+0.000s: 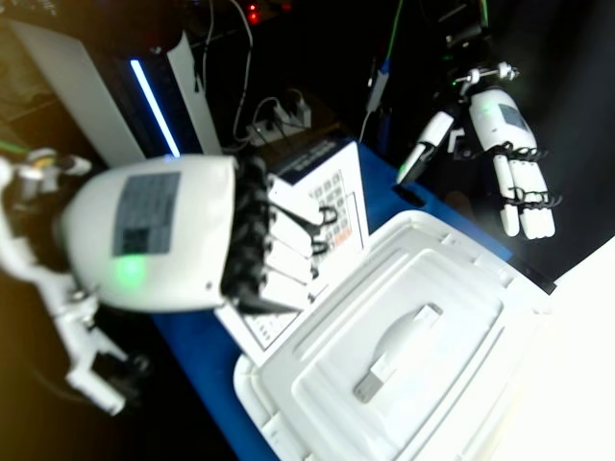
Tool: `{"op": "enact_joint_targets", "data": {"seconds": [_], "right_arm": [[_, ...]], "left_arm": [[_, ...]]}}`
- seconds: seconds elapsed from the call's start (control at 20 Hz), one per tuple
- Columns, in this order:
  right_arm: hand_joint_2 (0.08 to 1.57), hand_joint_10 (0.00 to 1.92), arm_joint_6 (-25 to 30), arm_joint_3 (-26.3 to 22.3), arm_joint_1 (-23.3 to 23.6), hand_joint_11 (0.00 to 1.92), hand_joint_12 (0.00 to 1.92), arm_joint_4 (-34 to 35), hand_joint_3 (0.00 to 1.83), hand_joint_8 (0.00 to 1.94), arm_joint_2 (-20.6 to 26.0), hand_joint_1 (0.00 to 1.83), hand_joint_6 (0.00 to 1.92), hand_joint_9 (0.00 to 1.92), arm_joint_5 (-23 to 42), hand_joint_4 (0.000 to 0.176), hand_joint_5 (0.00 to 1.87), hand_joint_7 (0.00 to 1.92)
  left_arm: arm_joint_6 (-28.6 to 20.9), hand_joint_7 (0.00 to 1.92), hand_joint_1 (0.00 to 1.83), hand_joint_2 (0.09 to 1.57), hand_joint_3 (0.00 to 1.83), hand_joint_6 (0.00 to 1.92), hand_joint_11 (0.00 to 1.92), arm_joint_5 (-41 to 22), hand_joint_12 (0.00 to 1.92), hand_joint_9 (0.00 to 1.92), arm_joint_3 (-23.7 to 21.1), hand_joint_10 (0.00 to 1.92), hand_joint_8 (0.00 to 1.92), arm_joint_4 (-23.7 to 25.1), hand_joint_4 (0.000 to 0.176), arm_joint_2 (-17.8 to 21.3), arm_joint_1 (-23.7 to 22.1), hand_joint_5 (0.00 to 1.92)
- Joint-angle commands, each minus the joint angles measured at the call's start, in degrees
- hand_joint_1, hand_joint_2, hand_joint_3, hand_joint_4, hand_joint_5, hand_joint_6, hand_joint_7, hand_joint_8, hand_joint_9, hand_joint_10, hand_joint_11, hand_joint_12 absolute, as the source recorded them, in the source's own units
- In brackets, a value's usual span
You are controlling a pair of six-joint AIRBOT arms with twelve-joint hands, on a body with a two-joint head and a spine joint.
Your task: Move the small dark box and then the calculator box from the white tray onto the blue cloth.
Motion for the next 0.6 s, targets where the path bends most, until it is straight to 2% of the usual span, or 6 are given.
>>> {"op": "enact_joint_targets", "data": {"seconds": [0.0,0.1,0.2,0.25,0.3,0.55], "right_arm": [[1.10,1.45,0.0,-0.3,0.3,1.04,1.87,2.9,0.00,0.73,0.3,1.17,0.90,1.15,5.7,0.000,1.02,1.24],[1.12,1.27,0.0,-1.0,-1.3,1.01,1.71,2.9,0.00,0.45,0.3,1.17,0.98,1.14,5.8,0.000,0.97,1.30],[1.14,1.30,0.0,-1.5,-2.4,0.96,1.72,2.9,0.00,0.39,0.3,1.16,1.05,1.08,5.9,0.000,0.93,1.28],[1.14,1.30,0.0,-1.7,-2.8,0.96,1.72,2.9,0.00,0.39,0.3,1.16,1.05,1.08,6.0,0.000,0.93,1.28],[1.12,1.19,0.0,-2.1,-3.4,1.06,1.69,2.9,0.00,0.30,0.3,1.16,0.99,1.20,6.3,0.000,0.97,1.38],[1.11,1.14,-0.1,-3.5,-6.1,0.98,1.65,3.6,0.00,0.15,1.1,1.17,0.95,1.17,8.3,0.000,0.99,1.42]], "left_arm": [[0.3,0.04,0.54,0.84,0.00,0.00,0.01,-5.5,0.01,0.00,0.3,0.00,0.01,-2.4,0.089,0.0,-0.5,0.00],[0.3,0.05,0.51,0.84,0.00,0.00,0.00,-5.6,0.00,0.00,0.4,0.00,0.01,-2.8,0.104,0.0,-0.3,0.00],[0.3,0.05,0.50,0.84,0.00,0.00,0.00,-5.7,0.00,0.00,0.4,0.00,0.01,-3.2,0.114,0.0,-0.1,0.00],[0.3,0.05,0.50,0.84,0.00,0.00,0.00,-5.8,0.00,0.00,0.4,0.00,0.01,-3.4,0.114,0.0,0.2,0.00],[0.3,0.04,0.49,0.85,0.01,0.00,0.00,-6.1,0.00,0.00,0.4,0.00,0.00,-3.9,0.095,0.0,0.7,0.00],[0.3,0.00,0.49,0.86,0.01,0.00,0.00,-6.6,0.00,0.00,0.3,0.00,0.00,-5.3,0.103,0.0,1.9,0.00]]}}
